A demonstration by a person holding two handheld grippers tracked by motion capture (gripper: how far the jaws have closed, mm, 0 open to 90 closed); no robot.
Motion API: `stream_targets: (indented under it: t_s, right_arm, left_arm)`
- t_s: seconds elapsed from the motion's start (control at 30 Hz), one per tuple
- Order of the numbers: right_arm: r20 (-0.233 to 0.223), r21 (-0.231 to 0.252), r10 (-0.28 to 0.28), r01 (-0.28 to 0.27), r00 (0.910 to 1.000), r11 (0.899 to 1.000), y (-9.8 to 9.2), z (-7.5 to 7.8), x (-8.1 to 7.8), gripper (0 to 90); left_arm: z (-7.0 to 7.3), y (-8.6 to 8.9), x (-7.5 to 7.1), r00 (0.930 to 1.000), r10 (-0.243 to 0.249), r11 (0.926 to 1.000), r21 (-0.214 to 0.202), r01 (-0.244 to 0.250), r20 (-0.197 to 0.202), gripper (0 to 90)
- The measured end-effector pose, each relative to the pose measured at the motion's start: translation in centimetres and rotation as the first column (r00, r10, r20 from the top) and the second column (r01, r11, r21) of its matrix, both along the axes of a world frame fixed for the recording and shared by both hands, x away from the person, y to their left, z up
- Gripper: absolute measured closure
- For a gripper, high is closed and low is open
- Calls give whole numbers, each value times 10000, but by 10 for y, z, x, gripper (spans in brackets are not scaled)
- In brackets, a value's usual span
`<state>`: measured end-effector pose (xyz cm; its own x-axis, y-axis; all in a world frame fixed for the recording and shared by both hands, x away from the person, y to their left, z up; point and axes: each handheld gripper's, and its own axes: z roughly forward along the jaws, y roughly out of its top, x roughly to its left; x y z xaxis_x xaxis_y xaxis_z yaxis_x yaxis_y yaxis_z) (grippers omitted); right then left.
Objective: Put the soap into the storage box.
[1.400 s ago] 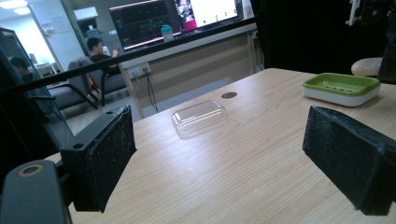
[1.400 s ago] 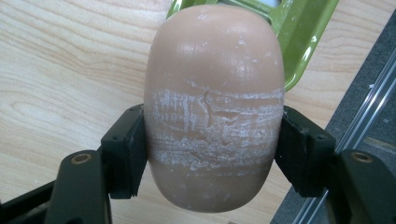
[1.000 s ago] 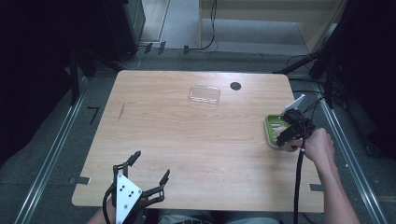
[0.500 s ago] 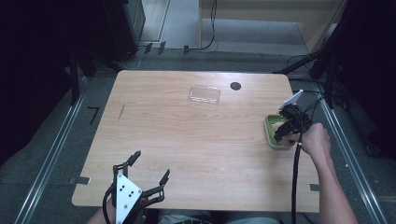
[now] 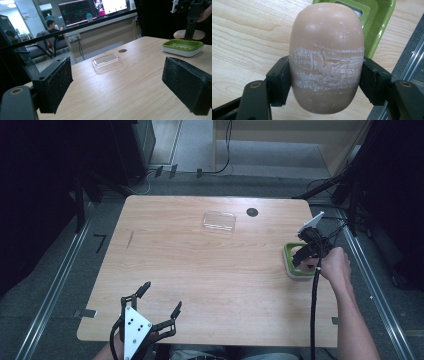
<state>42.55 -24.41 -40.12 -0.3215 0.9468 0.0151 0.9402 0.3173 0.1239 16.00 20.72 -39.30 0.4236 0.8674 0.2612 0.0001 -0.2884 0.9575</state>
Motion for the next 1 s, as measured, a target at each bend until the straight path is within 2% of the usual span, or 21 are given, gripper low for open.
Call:
stream_targets:
  t_s: [0.7, 0.87, 1.0]
  right_arm:
    - [78, 149, -188, 187, 9998, 9997, 0, -1, 18, 336]
    - [77, 30, -381, 381, 9992, 9993, -1, -4, 21, 336]
    - [62, 136, -516, 515, 9987, 9986, -6, -7, 25, 336]
  left_arm:
    - [0, 0, 0, 10000, 15, 10000, -27, -15, -4, 99]
    - [0, 1, 0, 10000, 5, 10000, -37, -5, 3, 100]
    - [0, 1, 0, 10000, 0, 10000, -19, 0, 2, 99]
